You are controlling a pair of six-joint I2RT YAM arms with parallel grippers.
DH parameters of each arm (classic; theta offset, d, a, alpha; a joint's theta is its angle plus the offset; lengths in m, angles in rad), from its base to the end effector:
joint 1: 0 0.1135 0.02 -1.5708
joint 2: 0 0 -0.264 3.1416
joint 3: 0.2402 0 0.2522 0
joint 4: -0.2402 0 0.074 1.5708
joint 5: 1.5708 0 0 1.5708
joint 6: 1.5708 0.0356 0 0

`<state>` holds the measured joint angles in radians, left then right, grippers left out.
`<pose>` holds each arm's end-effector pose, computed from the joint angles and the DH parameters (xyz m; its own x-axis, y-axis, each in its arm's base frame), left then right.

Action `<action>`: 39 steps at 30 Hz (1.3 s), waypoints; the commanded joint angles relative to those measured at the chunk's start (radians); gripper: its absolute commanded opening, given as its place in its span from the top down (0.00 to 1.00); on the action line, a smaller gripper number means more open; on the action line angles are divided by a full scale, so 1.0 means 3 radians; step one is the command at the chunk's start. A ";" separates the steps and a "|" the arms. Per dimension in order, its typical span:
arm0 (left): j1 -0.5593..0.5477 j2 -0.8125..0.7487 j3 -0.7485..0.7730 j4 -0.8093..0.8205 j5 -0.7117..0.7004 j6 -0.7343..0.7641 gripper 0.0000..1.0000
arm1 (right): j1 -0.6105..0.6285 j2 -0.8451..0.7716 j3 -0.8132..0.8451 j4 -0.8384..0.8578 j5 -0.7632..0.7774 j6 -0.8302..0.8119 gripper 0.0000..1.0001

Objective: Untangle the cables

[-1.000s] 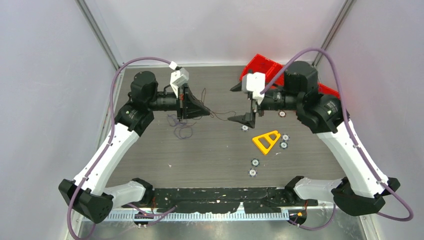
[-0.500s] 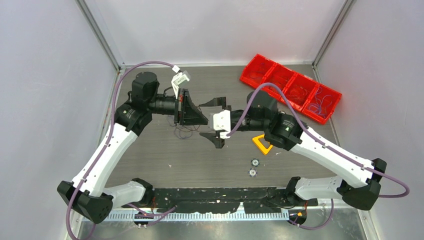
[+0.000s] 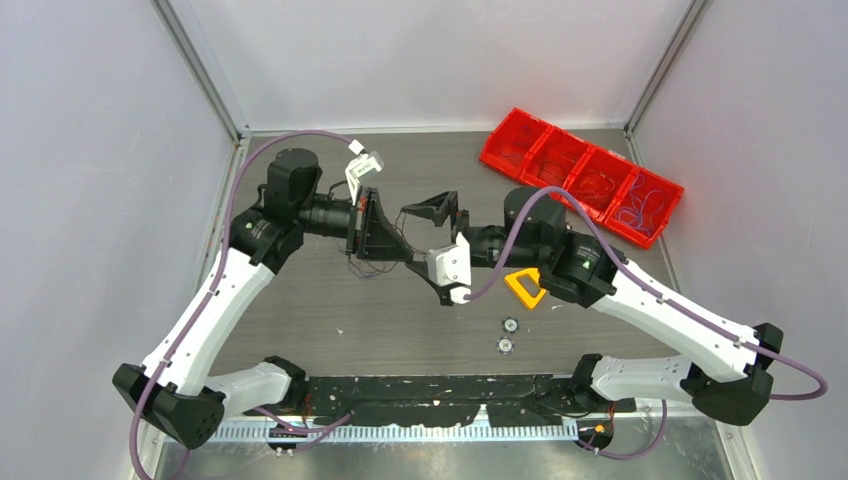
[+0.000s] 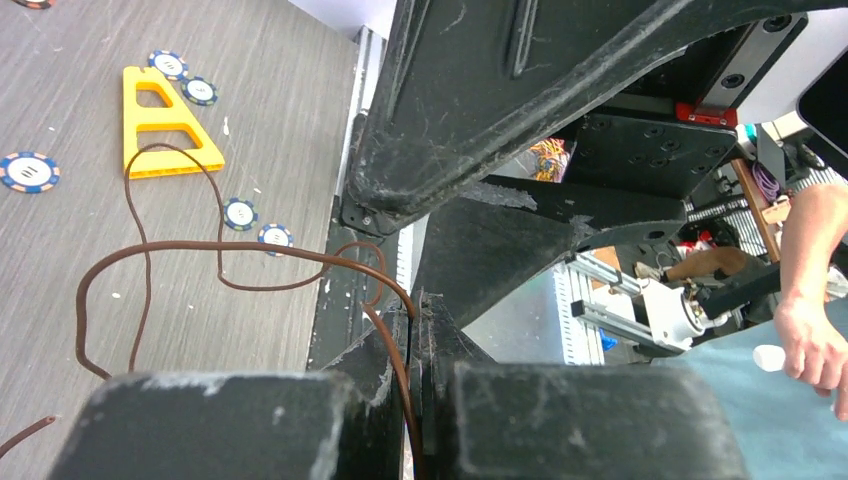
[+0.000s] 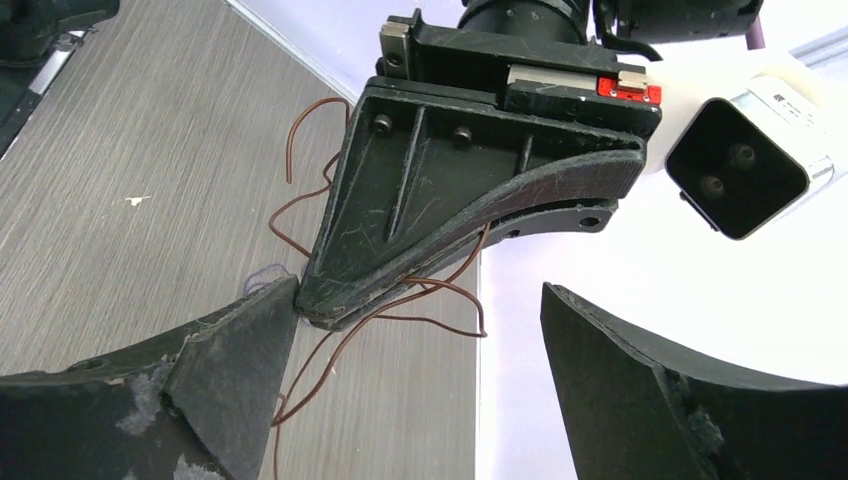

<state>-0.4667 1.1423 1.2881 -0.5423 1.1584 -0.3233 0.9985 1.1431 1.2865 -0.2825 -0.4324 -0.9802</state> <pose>0.1866 -0.1305 0.4145 -0.6241 0.1718 -0.7622 0.7770 0.0341 -0.6285 0.1227 0.2180 0.4334 0.7789 -0.1836 -0.5997 -0.6126 -0.0173 -0.7902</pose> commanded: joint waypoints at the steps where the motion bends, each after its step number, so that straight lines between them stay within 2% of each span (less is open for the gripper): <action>1: -0.0058 -0.0019 0.0111 -0.0076 0.0178 0.0059 1.00 | 0.0016 -0.0037 0.0136 -0.0213 -0.0185 -0.0269 0.04; 5: -0.0125 0.0001 0.0154 -0.0172 0.0228 0.0144 1.00 | 0.0021 0.0068 0.0189 -0.0305 -0.0305 -0.0387 0.01; 7: -0.0149 -0.0010 0.0165 -0.0262 0.0232 0.0200 1.00 | 0.0021 0.0121 0.0262 -0.0385 -0.0320 -0.0429 0.05; 9: -0.0157 -0.0024 0.0161 -0.0330 0.0239 0.0251 1.00 | 0.0023 0.0163 0.0325 -0.0471 -0.0315 -0.0452 0.27; 11: -0.0157 -0.0042 0.0170 -0.0402 0.0239 0.0330 1.00 | 0.0022 0.0174 0.0344 -0.0541 -0.0298 -0.0443 0.40; 21: -0.0154 -0.0035 0.0228 -0.0895 0.0178 0.0990 1.00 | 0.0021 0.0091 0.0299 -0.0564 -0.0089 -0.0285 0.93; 28: -0.0152 0.0082 0.0490 -0.1664 0.0020 0.1870 1.00 | -0.0072 0.0071 0.0334 -0.0423 0.0031 -0.0002 0.95; 31: -0.0077 0.0048 0.0370 -0.1572 -0.0100 0.1905 1.00 | -0.0226 0.0065 0.0479 -0.0417 -0.0109 0.0299 0.95; 35: 0.0050 -0.0133 -0.0117 -0.0750 -0.0324 0.1517 1.00 | -0.0352 0.0097 0.0765 -0.0416 -0.0412 0.1126 0.95; 38: 0.0045 -0.0251 -0.0503 0.0377 -0.0494 0.0816 1.00 | -0.0414 0.0198 0.0924 -0.0248 -0.0671 0.1830 0.95; 39: 0.0032 -0.0251 -0.0581 0.0787 -0.0567 0.0577 1.00 | -0.0487 0.0226 0.0986 -0.0090 -0.0742 0.2262 0.95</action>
<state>-0.4728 1.0981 1.2354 -0.6434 1.1210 0.0906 0.9161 1.2278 1.4311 -0.5114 -0.5613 -0.6949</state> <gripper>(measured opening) 0.009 0.082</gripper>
